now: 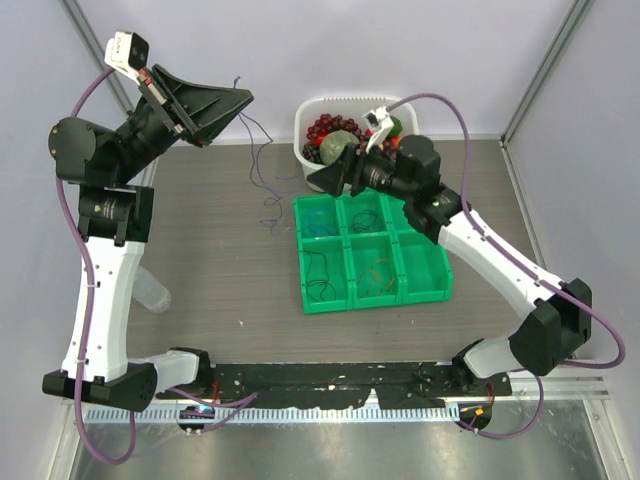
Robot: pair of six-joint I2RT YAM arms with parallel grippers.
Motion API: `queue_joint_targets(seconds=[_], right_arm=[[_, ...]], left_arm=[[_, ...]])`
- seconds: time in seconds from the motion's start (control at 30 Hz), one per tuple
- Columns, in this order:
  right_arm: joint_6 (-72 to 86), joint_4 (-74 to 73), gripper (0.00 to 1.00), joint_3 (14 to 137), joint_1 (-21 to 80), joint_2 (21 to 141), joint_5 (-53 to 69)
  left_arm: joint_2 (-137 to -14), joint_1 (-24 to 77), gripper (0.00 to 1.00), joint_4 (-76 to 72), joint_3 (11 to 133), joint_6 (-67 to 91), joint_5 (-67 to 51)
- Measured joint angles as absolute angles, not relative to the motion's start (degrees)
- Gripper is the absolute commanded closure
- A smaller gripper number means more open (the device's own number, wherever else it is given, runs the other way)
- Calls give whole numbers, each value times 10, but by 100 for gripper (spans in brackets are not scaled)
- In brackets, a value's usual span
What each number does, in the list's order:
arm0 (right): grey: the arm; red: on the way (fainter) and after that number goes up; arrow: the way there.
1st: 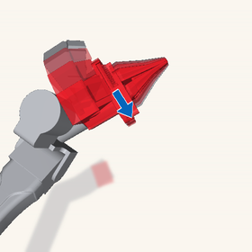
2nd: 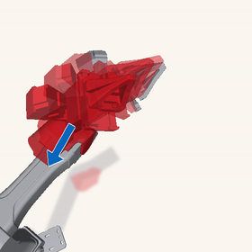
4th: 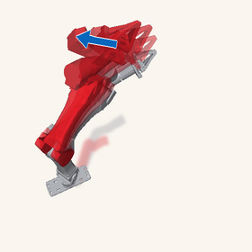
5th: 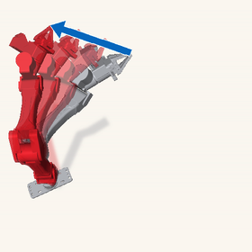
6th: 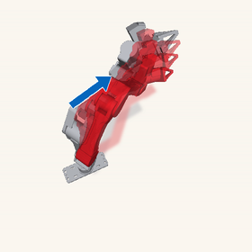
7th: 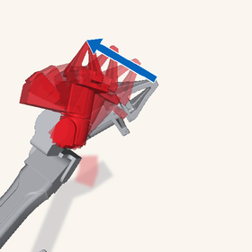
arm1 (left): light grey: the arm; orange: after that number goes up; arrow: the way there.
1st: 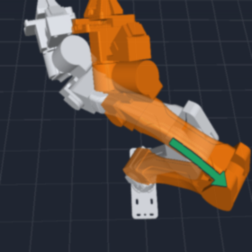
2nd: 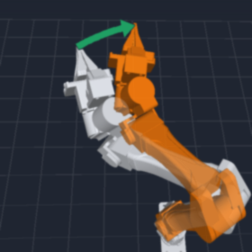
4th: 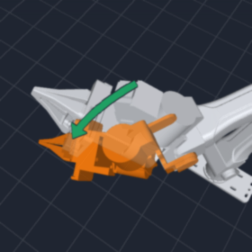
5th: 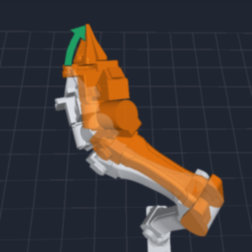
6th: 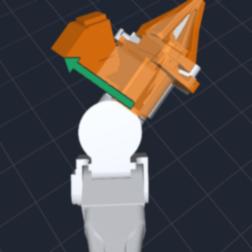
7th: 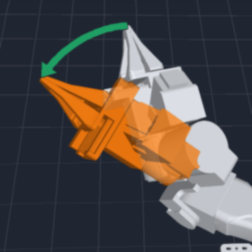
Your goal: Untangle the cables
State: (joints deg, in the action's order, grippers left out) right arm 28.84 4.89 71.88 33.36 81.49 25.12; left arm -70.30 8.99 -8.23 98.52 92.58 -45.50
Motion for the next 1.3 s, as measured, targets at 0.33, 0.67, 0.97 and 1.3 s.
queue_joint_targets(seconds=[0.33,0.67,0.97,1.3], right_arm=[[323,123,25,887,338,822,443],[321,127,28,914,414,872,466],[305,112,39,916,433,896,395],[339,155,71,917,440,922,382]], left_arm=[[-696,90,100,29,981,812,-481],[-696,90,100,37,981,792,-497],[-692,90,100,22,968,809,-502],[-691,90,100,-6,959,825,-511]])
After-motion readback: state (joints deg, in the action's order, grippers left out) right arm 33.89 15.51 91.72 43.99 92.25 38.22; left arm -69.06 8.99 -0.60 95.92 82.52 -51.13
